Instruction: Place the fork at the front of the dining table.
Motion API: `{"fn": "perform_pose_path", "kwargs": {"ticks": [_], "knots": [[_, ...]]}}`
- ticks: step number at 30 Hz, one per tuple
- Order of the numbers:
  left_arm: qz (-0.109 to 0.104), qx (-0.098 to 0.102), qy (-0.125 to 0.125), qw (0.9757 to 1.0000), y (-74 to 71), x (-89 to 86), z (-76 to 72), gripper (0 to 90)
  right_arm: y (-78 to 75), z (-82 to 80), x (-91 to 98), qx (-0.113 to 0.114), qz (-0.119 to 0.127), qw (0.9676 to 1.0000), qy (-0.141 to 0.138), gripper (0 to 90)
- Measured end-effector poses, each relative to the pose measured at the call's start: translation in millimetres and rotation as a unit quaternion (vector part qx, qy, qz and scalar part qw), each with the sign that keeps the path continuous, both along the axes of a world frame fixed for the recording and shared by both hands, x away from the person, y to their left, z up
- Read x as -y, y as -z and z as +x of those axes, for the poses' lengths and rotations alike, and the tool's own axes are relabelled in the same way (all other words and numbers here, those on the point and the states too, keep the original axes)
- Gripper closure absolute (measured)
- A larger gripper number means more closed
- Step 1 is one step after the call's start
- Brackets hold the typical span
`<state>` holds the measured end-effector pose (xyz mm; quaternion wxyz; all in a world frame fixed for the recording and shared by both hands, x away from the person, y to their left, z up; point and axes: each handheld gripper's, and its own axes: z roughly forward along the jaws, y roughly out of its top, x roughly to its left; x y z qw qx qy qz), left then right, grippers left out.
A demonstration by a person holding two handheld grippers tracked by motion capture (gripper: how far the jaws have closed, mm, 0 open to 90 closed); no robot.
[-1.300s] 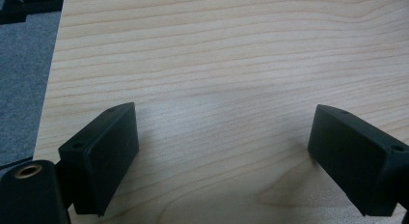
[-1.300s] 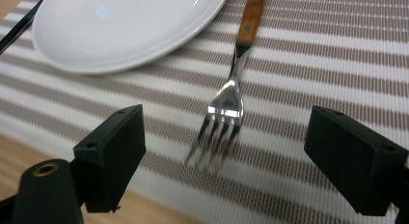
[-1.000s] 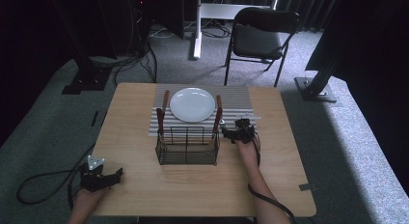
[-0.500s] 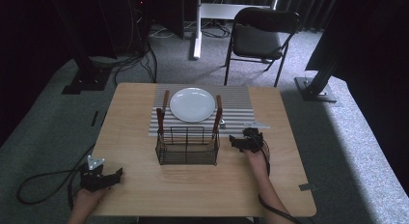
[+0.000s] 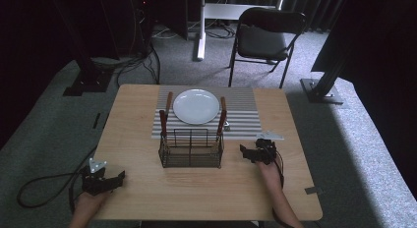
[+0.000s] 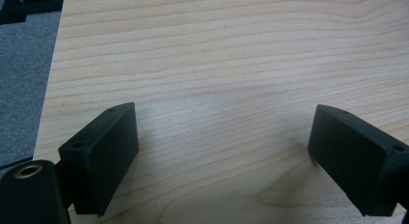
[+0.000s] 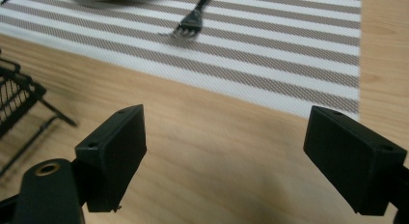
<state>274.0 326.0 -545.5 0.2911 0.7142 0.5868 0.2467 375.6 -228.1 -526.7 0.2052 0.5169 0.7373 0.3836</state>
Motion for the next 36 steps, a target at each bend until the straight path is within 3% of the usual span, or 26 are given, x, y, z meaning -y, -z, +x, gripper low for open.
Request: {"fn": "perform_pose_path", "kwargs": {"ticks": [14, 18, 23, 36], "knots": [[0.0, 0.0, 0.0, 1.0, 0.0, 0.0, 0.0, 10.4, 10.5, -33.3, 39.1, 0.0, -0.025, 0.9995, 0.021, 14.5], [0.0, 0.0, 0.0, 1.0, 0.0, 0.0, 0.0, 10.4, 12.9, -44.2, 49.8, 0.001, -0.021, 0.9993, 0.03, 14.5], [0.0, 0.0, 0.0, 1.0, 0.0, 0.0, 0.0, 10.4, 14.8, -55.6, 55.8, 0.003, -0.036, 0.9987, 0.035, 14.5], [0.0, 0.0, 0.0, 1.0, 0.0, 0.0, 0.0, 10.4, 22.4, -72.8, 73.3, -0.021, -0.066, 0.9961, 0.055, 13.9]]}}
